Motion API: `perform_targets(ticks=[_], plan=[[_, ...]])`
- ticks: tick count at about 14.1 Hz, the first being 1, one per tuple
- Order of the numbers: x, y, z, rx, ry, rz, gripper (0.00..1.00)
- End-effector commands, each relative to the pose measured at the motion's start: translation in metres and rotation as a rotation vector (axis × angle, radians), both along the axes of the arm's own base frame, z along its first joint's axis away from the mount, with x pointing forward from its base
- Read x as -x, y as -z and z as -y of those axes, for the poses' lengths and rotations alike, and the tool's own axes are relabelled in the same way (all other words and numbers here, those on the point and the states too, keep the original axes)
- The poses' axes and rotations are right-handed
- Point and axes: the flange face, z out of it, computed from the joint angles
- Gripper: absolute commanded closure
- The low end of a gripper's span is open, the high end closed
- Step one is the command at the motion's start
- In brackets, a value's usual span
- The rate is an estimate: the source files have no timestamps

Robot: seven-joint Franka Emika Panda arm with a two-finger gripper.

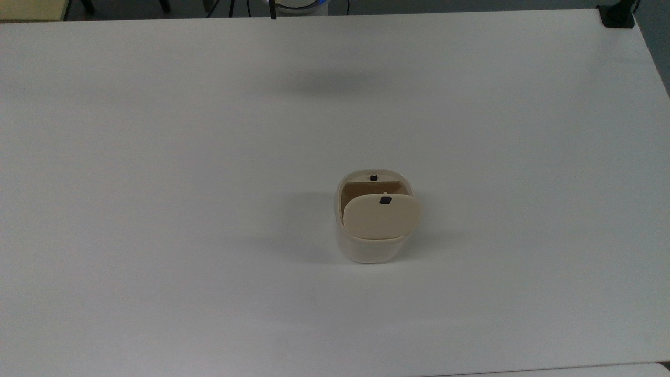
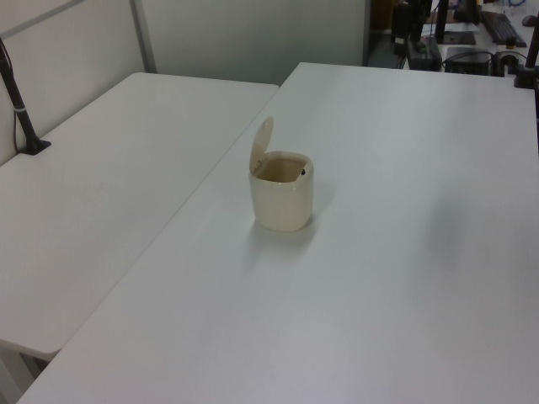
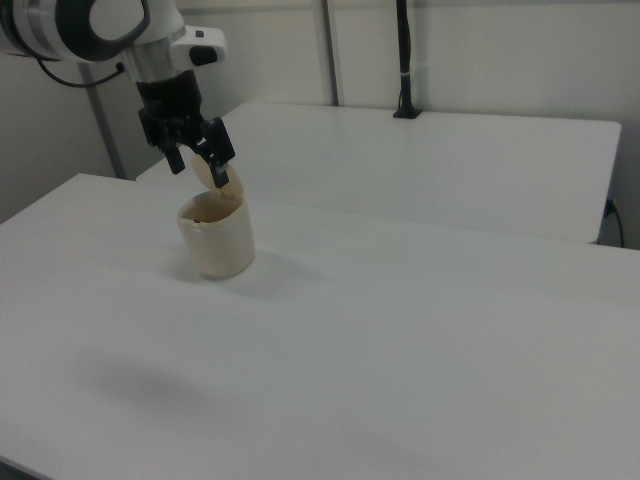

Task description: Close the trash bin

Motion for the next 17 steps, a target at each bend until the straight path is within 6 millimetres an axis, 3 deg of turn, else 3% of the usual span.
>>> perform_targets(ticks=[1,17], plan=[[-0.0010,-0.0021,0.0009,-0.009,-0.005,0.003,0.00],[0.0027,-0.0011,0.0013,-0.011,-0.017,-0.025,0.00]])
